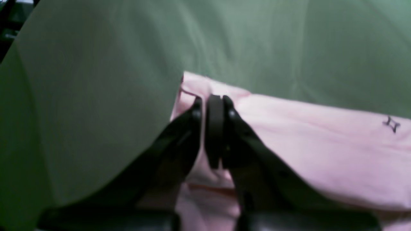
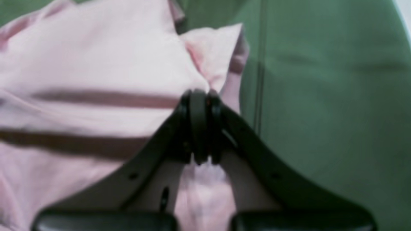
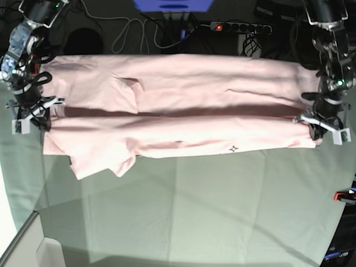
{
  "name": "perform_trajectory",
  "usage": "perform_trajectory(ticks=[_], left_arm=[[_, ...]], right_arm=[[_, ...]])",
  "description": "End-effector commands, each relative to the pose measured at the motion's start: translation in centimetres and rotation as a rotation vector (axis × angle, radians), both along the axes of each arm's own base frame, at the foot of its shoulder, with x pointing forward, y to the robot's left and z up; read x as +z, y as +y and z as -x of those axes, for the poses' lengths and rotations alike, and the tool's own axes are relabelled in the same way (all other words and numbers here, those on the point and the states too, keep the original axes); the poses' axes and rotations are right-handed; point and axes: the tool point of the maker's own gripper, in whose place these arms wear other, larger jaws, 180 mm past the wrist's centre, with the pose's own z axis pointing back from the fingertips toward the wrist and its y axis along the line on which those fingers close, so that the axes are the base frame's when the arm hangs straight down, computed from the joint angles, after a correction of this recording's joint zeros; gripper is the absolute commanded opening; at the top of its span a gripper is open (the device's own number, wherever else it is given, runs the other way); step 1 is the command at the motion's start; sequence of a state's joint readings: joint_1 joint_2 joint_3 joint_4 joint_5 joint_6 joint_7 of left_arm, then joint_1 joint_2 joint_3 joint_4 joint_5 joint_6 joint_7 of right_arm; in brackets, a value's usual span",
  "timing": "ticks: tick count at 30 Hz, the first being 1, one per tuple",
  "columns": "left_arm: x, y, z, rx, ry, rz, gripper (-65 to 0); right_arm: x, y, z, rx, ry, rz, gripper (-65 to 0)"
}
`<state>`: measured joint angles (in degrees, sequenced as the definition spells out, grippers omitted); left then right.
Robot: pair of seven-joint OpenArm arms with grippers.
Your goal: Layout the t-shirt on the table in an organized manner, then fold the t-shirt properly
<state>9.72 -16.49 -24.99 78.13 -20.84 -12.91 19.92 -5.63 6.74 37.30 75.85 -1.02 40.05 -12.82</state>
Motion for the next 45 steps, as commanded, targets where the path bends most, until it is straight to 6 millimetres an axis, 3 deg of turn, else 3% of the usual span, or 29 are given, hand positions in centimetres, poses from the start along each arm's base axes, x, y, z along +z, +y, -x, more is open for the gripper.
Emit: perform_trajectory(ticks=[1,7,16,24,36,41,45], left_arm=[[1.9,1.1,-0.6,0.01,-0.056,-0.03,-65.0],[2.8,5.1,1.6,0.154,-0.087,-0.025,-65.0],[-0.4,4.0,2.4,0.144,-0.011,0.014,-65.0],[-1.4,3.1,3.0,0.154,0.004,0.045,-65.0],[-2.0,2.4,3.1,0.159,0.008,0.066,-65.0],[-3.6,2.3,4.0,0.174,0.05,0.089,-65.0],[-4.4,2.3,4.3,0.181,0.07,0.099,-64.8]], right_arm=[[1.4,-0.5,-0.6,-0.004,-0.052,0.01,-65.0],[-0.3,0.2,1.5,-0.007,-0.003,-0.009,-65.0],[-1.1,0.8,2.5,-0.014,-0.004,-0.032,-65.0],[-1.5,-1.1,3.7,-0.077,0.009,-0.033,-65.0],[-2.7,-1.0,5.6,-0.077,0.056,-0.038,-65.0],[-4.2,-0.5,6.4,-0.074,0.098,-0.063,-65.0],[-4.0,-0.9,6.3,-0.072,0.097,-0.052,-58.6]])
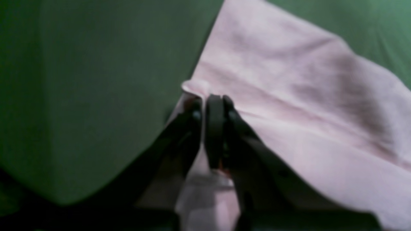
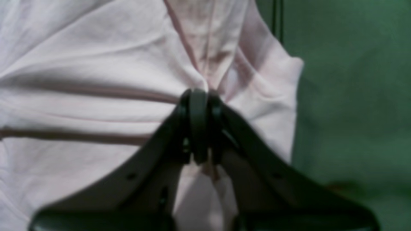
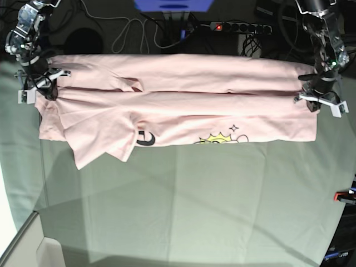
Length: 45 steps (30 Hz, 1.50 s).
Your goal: Layout the t-shirt on the table in an organized manner, then fold the t-shirt properly
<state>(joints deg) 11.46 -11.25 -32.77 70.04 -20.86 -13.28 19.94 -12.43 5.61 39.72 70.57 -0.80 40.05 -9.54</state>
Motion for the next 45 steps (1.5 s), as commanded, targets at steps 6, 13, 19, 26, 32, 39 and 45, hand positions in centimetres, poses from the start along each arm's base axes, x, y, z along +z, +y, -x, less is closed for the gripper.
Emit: perform_trajectory(ticks=[6,13,19,26,32,39,45], left_arm=[[1.4,0.7,-0.9,-0.002,-0.046,-0.025,-51.8],[1.1,0.8,-0.7,0.003,-0.039,-0.022,-40.5],[1.2,0.8,-0.8,0.008,-0.041,-0.021,-40.3],[1.1,0.7,-0.8,0.006,-0.04,-0.019,-40.3],[1.0,0.8,-0.5,0.009,-0.036,-0.02,-40.3],[1.0,0.8,-0.5,0.009,-0.036,-0.02,-40.3],[1.0,0.7,-0.6,0.007,-0.035,-0.019,-40.3]], right_arm=[[3.5,-1.4,-0.4,0.018,-0.07,0.089,-48.1],[8.4,-4.3,-1.9,-0.152,-0.228,0.136,-44.1],[9.1,1.8,-7.6,0.036,-0.287,0.084,-33.3],[7.9,6.6,-13.3,0.18,-0.25,0.002,-29.4],[4.0,5.5,-16.3,0.185,-0.13,-0.032,-29.5],[2.0,5.5,-17.4,0.185,-0.089,-0.085,-29.7],[3.2,5.0,-17.8,0.183,-0.125,-0.059,-56.0]])
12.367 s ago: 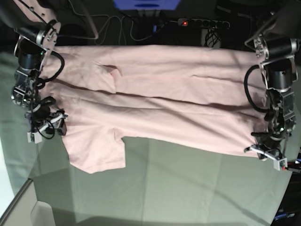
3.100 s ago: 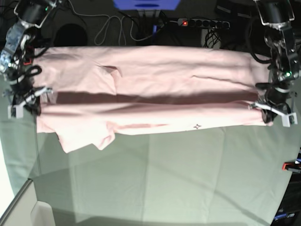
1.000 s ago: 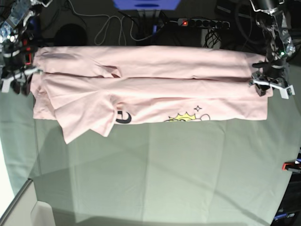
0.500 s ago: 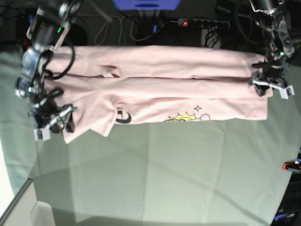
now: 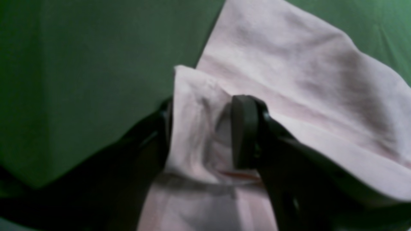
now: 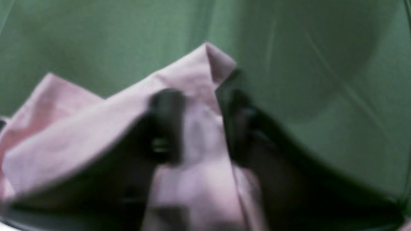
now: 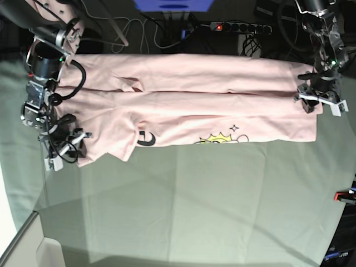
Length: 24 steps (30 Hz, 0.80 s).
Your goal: Layout the t-shirt on the table in an organized manner, then fold the t-shirt properly
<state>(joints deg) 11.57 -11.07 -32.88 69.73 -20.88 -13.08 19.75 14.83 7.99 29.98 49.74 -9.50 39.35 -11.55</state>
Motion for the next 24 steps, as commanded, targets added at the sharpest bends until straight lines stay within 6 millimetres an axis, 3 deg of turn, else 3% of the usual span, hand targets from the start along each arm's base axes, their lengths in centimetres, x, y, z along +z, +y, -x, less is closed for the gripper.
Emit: perform_trajectory(ticks=[1,7,10,12,15,21,24], left_arm=[[1.2,0.7,-0.8,-0.001,-0.039,-0.023,-40.3],[1.3,0.7,-1.0,0.0,-0.044,-0.023,-40.3],[1.4,0.7,-1.1,0.0,-0.045,-0.023,-40.3],[1.4,0.7,-1.1,0.0,-0.045,-0.023,-40.3],[1.4,0.7,-1.1,0.0,-0.047,-0.023,-40.3],[1.4,0.7,-1.1,-0.002,-0.047,-0.024,-40.3],[1.5,0.8,-1.2,-0.003,-0.049,-0.025,-40.3]], right_arm=[[2.9,-0.9,-1.6,-0.005,-0.096,0.021,-64.4],[6.5,-0.2,1.0,0.012,-0.205,0.127,-65.0],[7.7,0.6,3.5,0.019,-0.232,0.168,-65.0],[7.5,0.8,5.9,0.014,-0.216,0.185,-65.0],[7.0,-0.7,8.6,-0.06,-0.188,0.191,-65.0],[6.5,-6.3,12.6,-0.267,-0.16,0.179,-65.0],[5.8,-7.0,14.5,-0.286,-0.122,0.19,-65.0]])
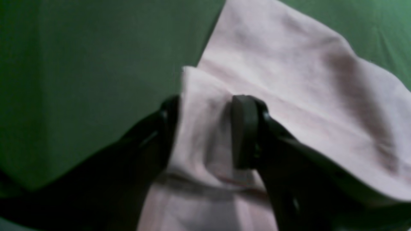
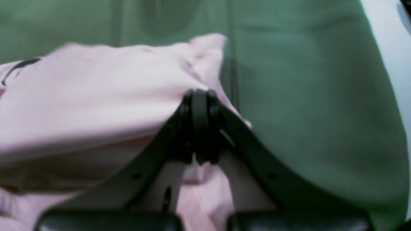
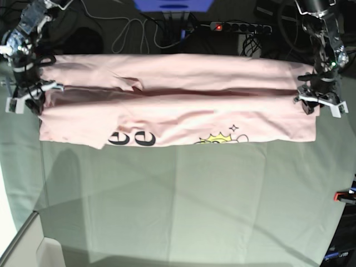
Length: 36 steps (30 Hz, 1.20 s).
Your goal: Layout the t-shirt on the table in an organized manner, then fold the t-shirt properly
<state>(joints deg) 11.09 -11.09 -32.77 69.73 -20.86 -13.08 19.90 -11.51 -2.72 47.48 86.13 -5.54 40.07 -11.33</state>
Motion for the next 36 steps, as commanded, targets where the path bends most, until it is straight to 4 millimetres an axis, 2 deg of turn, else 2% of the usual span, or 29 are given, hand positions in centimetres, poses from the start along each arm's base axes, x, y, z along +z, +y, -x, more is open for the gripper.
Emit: perform_trajectory(ticks=[1,9,14,18,21,23,29,32,36], left_arm=[[1.4,0.9,-0.9,0.0,-0.043,-0.027,-40.3],[1.4,1.0,-0.9,-0.003,-0.042,-0.033,-40.3],[1.5,1.1,-0.9,-0.002,-0.043,-0.035,-40.3],[1.5,1.2,-0.7,-0.003,-0.04,-0.036,-40.2],[1.7,1.3,-0.7,-0.004,-0.042,-0.04,-39.7],[1.7,1.4,-0.7,-0.005,-0.042,-0.043,-35.2],[2.2,2.2,-0.7,-0.008,-0.043,-0.062,-13.1],[2.2,2.2,-0.7,-0.008,-0.043,-0.062,-10.5],[2.1,2.2,-0.7,-0.008,-0.042,-0.062,-10.4]], right_arm=[[0.7,-0.4,0.3,-0.009,-0.03,0.006,-65.0],[-1.6,0.3,2.8,-0.022,0.039,-0.033,-65.0],[-2.0,0.5,3.1,-0.025,0.048,-0.043,-65.0],[-2.5,0.8,4.2,-0.034,0.069,-0.052,-65.0],[-2.7,-0.2,5.5,-0.1,0.073,-0.056,-65.0],[-2.7,-0.6,6.1,-0.127,0.075,-0.056,-65.0],[-2.9,-0.9,7.0,-0.133,0.092,-0.051,-65.0],[-3.0,-0.8,7.4,-0.129,0.105,-0.049,-63.2],[-3.4,-0.3,8.1,-0.118,0.123,-0.057,-52.5]])
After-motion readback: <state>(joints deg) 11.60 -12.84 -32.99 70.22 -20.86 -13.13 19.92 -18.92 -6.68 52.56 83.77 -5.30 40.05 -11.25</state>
